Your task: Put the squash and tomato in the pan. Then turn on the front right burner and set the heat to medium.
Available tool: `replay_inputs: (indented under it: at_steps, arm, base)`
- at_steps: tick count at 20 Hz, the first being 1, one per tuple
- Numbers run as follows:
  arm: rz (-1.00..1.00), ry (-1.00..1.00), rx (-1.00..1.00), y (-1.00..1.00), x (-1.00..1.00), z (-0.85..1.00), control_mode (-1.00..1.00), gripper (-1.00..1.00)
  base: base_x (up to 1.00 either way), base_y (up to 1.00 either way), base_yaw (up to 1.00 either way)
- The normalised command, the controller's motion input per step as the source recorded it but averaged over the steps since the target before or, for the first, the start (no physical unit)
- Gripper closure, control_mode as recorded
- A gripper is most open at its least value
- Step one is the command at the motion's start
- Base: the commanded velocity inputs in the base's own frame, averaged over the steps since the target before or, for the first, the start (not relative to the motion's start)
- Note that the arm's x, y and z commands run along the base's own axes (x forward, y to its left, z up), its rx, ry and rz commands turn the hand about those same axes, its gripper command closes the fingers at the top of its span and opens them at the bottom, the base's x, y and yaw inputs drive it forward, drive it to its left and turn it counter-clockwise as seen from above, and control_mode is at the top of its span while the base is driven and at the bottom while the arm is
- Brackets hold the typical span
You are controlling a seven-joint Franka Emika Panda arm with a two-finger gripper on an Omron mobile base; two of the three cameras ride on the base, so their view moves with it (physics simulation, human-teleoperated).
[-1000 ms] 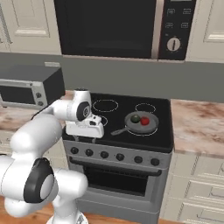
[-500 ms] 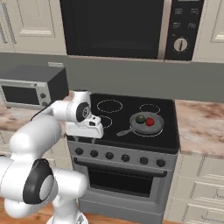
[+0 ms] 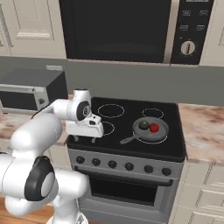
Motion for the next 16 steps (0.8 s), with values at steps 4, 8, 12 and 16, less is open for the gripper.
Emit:
replay_inputs:
  at_steps: [4,8,12,16]
  arm:
    - [0.0,0.0,0.0,0.0,0.0,0.0,1.0,-1.0]
    - [0.0,0.0,0.0,0.0,0.0,0.0,1.0,-1.0]
    - [0.0,0.0,0.0,0.0,0.0,0.0,1.0,-1.0]
    - [0.0,0.0,0.0,0.0,0.0,0.0,1.0,-1.0]
  base:
    - [0.0,0.28,0.0]
    - [0.55,0.04,0.0]
    - [0.44,0.0,0.0]
    - [0.12,0.22,-0.03]
